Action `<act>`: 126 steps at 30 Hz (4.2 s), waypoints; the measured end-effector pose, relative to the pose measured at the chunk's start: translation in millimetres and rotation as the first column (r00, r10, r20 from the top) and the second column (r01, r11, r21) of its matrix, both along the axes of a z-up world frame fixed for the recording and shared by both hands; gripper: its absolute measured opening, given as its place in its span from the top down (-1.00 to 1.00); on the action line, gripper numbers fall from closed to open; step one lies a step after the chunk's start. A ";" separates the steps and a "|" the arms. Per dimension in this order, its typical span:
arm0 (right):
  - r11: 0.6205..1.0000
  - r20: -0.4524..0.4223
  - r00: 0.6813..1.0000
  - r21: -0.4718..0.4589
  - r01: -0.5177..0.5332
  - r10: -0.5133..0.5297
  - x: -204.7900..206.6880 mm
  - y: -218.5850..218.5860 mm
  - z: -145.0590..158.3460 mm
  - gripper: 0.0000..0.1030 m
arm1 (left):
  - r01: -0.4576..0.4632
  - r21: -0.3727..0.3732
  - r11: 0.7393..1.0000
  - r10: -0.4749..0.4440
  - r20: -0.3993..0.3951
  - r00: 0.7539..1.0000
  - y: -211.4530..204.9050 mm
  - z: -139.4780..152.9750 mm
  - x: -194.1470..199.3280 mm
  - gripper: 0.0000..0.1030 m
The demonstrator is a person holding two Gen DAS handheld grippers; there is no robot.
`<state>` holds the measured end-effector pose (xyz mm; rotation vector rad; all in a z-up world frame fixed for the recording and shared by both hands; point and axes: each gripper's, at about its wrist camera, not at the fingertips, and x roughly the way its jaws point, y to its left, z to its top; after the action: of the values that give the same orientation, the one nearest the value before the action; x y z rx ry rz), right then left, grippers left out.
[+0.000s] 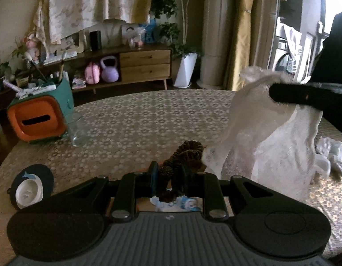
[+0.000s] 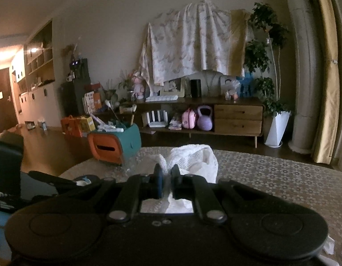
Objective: Organize soft objects
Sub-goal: 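Lift and carry the hair tie and gauze with both tools over the red box, then lower both tools into the red box and open them to release the items, then withdraw both open tools from the red box toward the remaining items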
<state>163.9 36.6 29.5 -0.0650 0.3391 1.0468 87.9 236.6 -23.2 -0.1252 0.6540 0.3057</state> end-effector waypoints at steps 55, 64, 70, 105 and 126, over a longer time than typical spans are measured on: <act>0.923 -0.392 0.918 -0.331 -0.195 0.054 0.0 59.6 -120.9 0.33 | 0.031 -0.127 0.991 -0.060 -0.232 0.971 15.5 -86.4 57.2 0.48; 0.935 -0.353 0.934 -0.311 -0.169 0.051 -9.4 47.0 -106.7 -0.01 | 0.010 -0.088 0.996 -0.027 -0.191 0.981 12.4 -75.5 48.8 -0.34; 0.949 -0.328 0.944 -0.283 -0.142 0.043 -12.9 36.2 -94.7 -0.24 | 0.002 -0.075 0.997 -0.016 -0.173 0.985 8.3 -62.6 43.4 -0.35; 0.994 -0.179 0.982 -0.103 0.042 -0.060 -36.7 -125.1 -28.2 -0.91 | 0.224 -0.114 0.968 -0.213 0.095 0.972 -125.7 28.1 8.3 -0.90; 0.937 -0.159 0.925 -0.104 0.333 -0.346 18.0 -256.7 -53.9 -0.99 | 0.399 -0.129 0.908 -0.379 0.157 0.912 -232.3 8.1 67.4 -1.00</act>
<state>182.0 -220.1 -24.4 0.0191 0.5305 0.6951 155.3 4.3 -15.1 -0.1614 0.5597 -0.1422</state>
